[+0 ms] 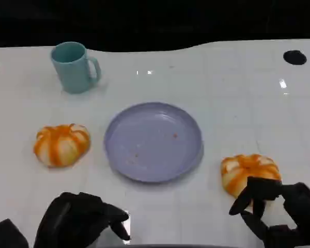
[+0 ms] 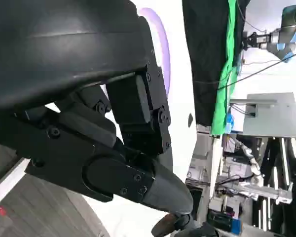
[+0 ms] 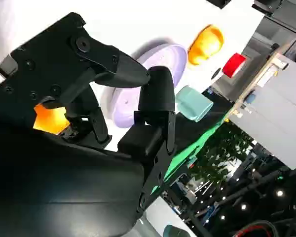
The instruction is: Grasp the bread from the table and place it into the plate.
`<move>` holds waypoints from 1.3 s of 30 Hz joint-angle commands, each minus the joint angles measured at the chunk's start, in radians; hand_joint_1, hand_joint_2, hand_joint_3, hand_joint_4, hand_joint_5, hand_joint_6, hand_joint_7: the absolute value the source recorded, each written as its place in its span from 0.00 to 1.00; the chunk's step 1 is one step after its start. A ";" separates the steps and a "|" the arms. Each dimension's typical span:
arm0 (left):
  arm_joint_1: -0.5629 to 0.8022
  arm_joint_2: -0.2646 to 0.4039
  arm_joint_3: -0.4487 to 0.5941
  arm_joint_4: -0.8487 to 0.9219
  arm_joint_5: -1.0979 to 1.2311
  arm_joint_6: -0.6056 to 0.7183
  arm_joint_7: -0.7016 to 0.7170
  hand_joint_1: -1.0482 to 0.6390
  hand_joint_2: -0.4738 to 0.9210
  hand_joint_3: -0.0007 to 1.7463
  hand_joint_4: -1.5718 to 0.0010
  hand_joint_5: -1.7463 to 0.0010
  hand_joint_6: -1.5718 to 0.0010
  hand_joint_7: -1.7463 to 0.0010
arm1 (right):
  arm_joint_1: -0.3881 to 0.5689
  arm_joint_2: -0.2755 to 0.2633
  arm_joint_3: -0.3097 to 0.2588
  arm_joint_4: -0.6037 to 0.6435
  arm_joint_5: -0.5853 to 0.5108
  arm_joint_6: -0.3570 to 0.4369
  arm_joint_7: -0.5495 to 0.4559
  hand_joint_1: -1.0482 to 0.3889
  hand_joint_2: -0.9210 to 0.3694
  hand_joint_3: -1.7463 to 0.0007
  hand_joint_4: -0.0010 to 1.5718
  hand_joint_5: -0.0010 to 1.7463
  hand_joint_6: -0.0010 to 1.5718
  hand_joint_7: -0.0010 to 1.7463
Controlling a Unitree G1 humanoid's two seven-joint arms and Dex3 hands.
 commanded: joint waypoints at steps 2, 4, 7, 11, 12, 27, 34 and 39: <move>0.000 0.013 0.006 0.003 -0.004 -0.007 -0.005 0.03 1.00 0.00 0.29 0.37 0.01 0.97 | 0.001 -0.020 -0.017 -0.007 0.009 -0.004 -0.005 0.58 0.39 0.35 0.51 0.98 0.54 0.70; -0.001 0.013 0.006 0.004 -0.005 -0.007 -0.005 0.03 1.00 0.00 0.29 0.37 0.01 0.97 | -0.002 -0.021 -0.017 -0.004 0.010 -0.004 -0.004 0.57 0.39 0.36 0.51 0.98 0.54 0.70; -0.006 0.012 0.008 0.010 -0.007 -0.011 -0.007 0.03 1.00 0.00 0.29 0.37 0.01 0.97 | -0.006 -0.021 -0.015 -0.003 0.012 0.000 -0.002 0.57 0.39 0.36 0.51 0.98 0.54 0.70; -0.006 0.012 0.008 0.010 -0.003 -0.012 -0.001 0.03 1.00 0.00 0.29 0.37 0.01 0.97 | -0.007 -0.020 -0.015 -0.009 0.012 0.011 -0.001 0.57 0.39 0.36 0.51 0.98 0.54 0.70; -0.006 0.011 0.008 0.011 -0.005 -0.013 -0.003 0.03 1.00 0.00 0.29 0.37 0.01 0.97 | -0.007 -0.021 -0.015 -0.009 0.012 0.012 -0.001 0.57 0.39 0.36 0.51 0.98 0.54 0.70; 0.002 0.014 0.008 0.001 -0.002 -0.011 0.001 0.03 1.00 0.00 0.29 0.36 0.02 0.97 | -0.009 -0.029 -0.031 -0.014 -0.014 0.012 -0.022 0.54 0.29 0.49 0.48 0.88 0.54 0.51; -0.002 0.017 0.010 0.001 0.000 -0.012 0.003 0.03 1.00 0.00 0.29 0.36 0.02 0.97 | 0.005 -0.066 -0.068 -0.136 -0.196 0.103 -0.075 0.43 0.02 0.89 0.33 0.59 0.48 0.13; -0.001 0.017 0.009 -0.004 0.004 -0.004 0.010 0.02 1.00 0.00 0.29 0.36 0.01 0.96 | 0.016 -0.124 -0.072 -0.237 -0.361 0.168 -0.095 0.35 0.00 0.95 0.26 0.30 0.39 0.01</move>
